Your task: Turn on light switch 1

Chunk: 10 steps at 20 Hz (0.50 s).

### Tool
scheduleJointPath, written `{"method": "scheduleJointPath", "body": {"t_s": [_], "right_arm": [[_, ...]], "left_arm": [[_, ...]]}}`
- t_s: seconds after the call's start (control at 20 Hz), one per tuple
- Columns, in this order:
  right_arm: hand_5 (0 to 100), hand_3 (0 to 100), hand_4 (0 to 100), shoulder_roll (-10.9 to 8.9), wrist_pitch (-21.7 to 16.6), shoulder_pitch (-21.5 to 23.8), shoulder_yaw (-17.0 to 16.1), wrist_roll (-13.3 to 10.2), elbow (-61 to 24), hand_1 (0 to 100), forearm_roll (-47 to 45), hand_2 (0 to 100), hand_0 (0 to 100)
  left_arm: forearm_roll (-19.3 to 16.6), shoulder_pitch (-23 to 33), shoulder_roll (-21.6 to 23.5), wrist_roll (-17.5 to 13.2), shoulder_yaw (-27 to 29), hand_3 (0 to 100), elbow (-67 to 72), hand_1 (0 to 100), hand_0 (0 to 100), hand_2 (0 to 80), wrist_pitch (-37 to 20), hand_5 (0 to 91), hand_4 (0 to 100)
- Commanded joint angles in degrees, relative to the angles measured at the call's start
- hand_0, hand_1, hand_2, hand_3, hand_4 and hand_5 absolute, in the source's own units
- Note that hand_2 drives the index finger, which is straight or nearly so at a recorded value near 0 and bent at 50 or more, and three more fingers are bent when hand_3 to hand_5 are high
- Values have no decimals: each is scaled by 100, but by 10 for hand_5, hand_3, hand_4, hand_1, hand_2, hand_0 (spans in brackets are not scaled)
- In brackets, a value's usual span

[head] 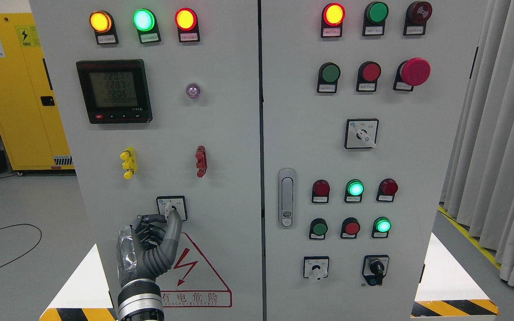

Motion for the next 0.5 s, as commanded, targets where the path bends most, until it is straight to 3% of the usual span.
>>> {"method": "scheduleJointPath", "body": {"t_s": [0.0, 0.45], "right_arm": [[0, 0, 0, 0, 2, 0, 0, 1, 0, 500, -7, 40, 0], [0, 0, 0, 0, 2, 0, 0, 1, 0, 500, -7, 40, 0]], "left_arm": [[4, -31, -1, -3, 0, 887, 5, 626, 384, 566, 7, 789, 882], [4, -31, -1, -3, 0, 892, 5, 619, 357, 570, 24, 789, 883]]}}
